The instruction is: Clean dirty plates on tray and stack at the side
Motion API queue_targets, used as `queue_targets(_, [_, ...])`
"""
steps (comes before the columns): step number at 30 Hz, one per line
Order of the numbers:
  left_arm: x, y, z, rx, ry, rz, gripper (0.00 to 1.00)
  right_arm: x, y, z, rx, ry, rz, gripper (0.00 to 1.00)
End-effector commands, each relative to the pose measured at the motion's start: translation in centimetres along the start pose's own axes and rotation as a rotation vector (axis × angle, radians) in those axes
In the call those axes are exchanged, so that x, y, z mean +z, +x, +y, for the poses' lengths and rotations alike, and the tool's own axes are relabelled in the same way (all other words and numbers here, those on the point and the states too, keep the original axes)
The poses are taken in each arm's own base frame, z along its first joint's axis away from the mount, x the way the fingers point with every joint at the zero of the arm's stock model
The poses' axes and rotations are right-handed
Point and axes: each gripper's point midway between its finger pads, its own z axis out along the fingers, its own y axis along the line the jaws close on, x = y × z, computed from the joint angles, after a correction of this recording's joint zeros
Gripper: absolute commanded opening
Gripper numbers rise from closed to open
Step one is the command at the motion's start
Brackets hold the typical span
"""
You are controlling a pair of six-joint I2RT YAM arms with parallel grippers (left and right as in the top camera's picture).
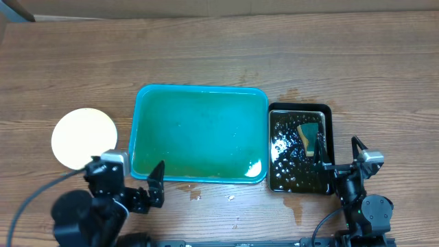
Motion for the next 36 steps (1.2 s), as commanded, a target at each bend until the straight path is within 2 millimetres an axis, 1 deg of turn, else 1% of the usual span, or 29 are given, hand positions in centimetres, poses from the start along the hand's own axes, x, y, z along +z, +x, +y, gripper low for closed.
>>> queue_targets(1, [1.6,2.2,0.1,0.044,0.023,-0.047,1.00,0.0,0.1,-0.2,-0.007,0.007,-0.009,1.00])
queue_targets(7, [4.7,4.3,0.2,0.026,0.073,-0.196,1.00,0.0,0.1,-0.2,-0.007,0.007,-0.009,1.00])
queue_targets(9, [5.6,4.6,0.2,0.023,0.089,-0.250,1.00,0.0,0.1,-0.2,-0.007,0.007,-0.009,1.00])
queue_targets(15, [7.4,4.2,0.4,0.042,0.118,-0.399,1.00,0.0,0.1,-0.2,-0.007,0.007,-0.009,1.00])
queue_targets(18, [7.6,3.1,0.9,0.064,0.101,-0.504,1.00,0.0,0.1,-0.2,-0.007,0.007,-0.009,1.00])
queue_targets(21, [7.7,2.6,1.4,0.070,0.074,-0.570,1.00,0.0,0.1,-0.2,-0.007,0.007,-0.009,1.00])
queue_targets(24, [8.4,3.5,2.0,0.058,0.051,-0.545,1.00,0.0,0.1,-0.2,-0.007,0.007,-0.009,1.00])
queue_targets(26, [9.1,4.7,2.2,0.045,0.047,-0.489,1.00,0.0,0.1,-0.2,-0.007,0.007,-0.009,1.00])
queue_targets(28, [9.9,6.3,2.5,0.027,0.039,-0.414,1.00,0.0,0.1,-0.2,-0.007,0.007,-0.009,1.00])
queue_targets(36, [9.9,6.4,2.6,0.025,0.035,-0.411,1.00,0.0,0.1,-0.2,-0.007,0.007,-0.009,1.00])
